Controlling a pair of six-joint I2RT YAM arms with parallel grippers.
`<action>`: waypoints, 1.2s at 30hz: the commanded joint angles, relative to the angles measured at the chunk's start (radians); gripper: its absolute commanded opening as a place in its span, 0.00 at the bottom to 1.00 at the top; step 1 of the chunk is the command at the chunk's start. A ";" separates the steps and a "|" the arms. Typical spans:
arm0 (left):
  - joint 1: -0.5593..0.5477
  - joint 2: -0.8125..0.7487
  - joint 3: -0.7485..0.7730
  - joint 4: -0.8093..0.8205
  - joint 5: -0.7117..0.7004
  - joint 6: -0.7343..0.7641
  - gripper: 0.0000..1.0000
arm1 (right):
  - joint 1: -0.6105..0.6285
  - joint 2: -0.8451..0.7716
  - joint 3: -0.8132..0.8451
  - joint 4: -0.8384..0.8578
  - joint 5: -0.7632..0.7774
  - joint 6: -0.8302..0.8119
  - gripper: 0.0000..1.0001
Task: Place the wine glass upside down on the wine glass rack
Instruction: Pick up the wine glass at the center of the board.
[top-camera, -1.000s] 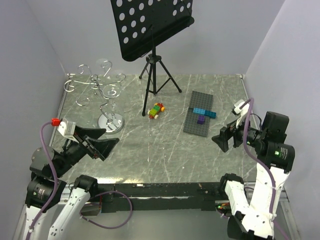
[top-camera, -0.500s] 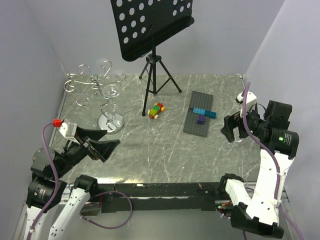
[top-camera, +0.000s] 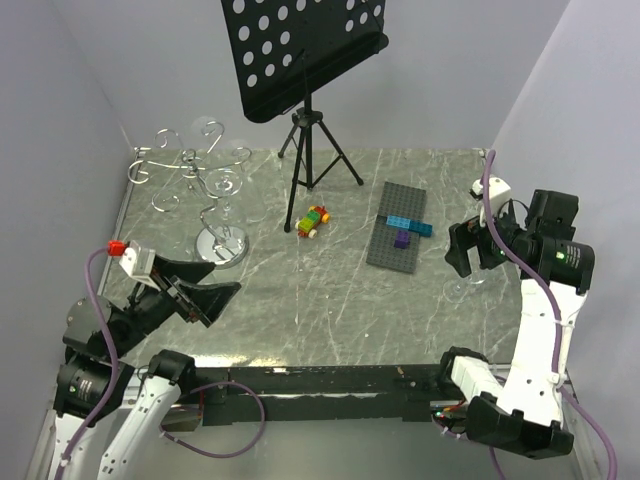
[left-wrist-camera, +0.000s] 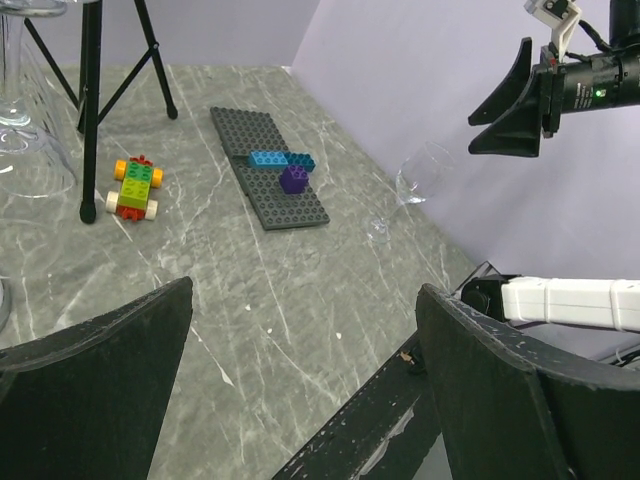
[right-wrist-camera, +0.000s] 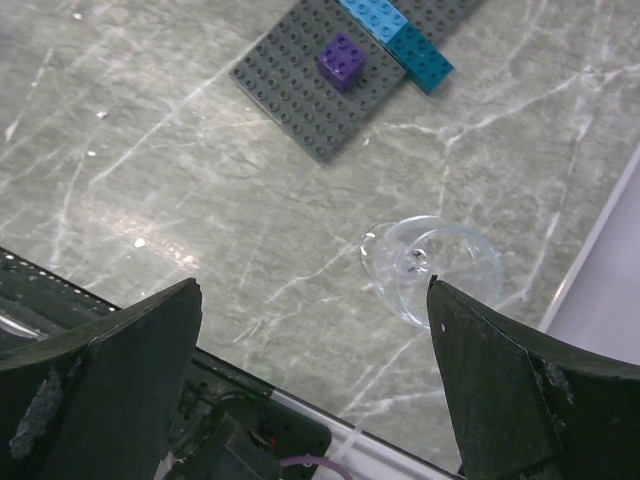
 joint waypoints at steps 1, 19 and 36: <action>-0.002 0.019 -0.022 0.040 0.026 -0.014 0.97 | -0.016 0.027 0.055 0.008 0.086 -0.038 1.00; -0.004 0.074 0.076 -0.077 -0.131 0.110 0.97 | -0.033 0.077 0.038 0.035 -0.035 0.002 1.00; -0.004 0.071 0.072 -0.096 -0.150 0.101 0.97 | -0.185 0.195 0.085 0.025 0.088 -0.067 1.00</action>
